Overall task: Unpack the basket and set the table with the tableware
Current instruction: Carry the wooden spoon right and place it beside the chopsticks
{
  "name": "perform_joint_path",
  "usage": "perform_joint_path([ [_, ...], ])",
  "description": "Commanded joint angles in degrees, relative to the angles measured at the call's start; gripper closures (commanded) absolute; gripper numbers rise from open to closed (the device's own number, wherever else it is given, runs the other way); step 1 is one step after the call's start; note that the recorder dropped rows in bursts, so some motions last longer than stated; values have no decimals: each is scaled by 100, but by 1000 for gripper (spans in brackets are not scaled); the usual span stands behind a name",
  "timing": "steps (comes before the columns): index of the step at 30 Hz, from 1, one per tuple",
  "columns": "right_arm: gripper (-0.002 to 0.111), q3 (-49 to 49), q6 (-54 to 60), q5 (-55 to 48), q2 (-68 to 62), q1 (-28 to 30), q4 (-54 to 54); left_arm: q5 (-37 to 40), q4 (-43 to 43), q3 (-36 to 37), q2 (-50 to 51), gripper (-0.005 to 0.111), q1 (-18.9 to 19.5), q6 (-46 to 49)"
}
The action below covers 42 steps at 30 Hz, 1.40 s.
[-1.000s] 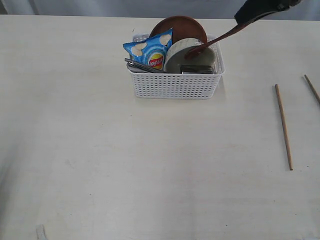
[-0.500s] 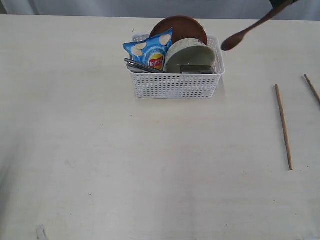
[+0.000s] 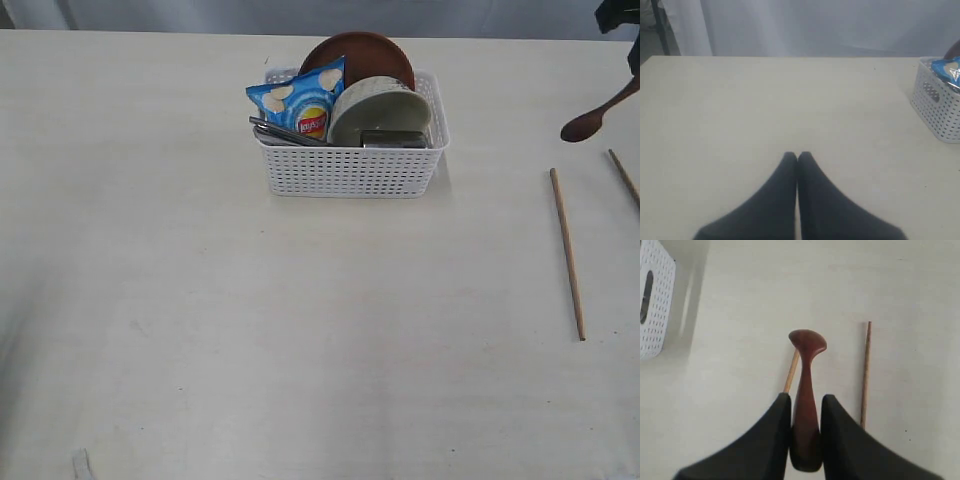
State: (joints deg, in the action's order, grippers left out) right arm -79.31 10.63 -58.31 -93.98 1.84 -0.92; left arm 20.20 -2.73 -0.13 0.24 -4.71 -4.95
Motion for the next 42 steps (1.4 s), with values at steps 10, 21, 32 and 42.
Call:
perform_joint_path([
  [10, 109, 1452, -804, 1597, 40, 135, -773, -57, -44, 13, -24, 107, 17, 22],
  [21, 109, 2244, -931, 1816, 40, 135, -665, -57, -44, 13, -24, 107, 17, 22],
  [32, 101, 2405, -1063, 1638, 27, 135, -638, -57, -44, 13, -24, 107, 17, 22],
  [42, 69, 2405, -1063, 1628, -88, 135, -572, -57, -44, 13, -24, 107, 17, 22],
])
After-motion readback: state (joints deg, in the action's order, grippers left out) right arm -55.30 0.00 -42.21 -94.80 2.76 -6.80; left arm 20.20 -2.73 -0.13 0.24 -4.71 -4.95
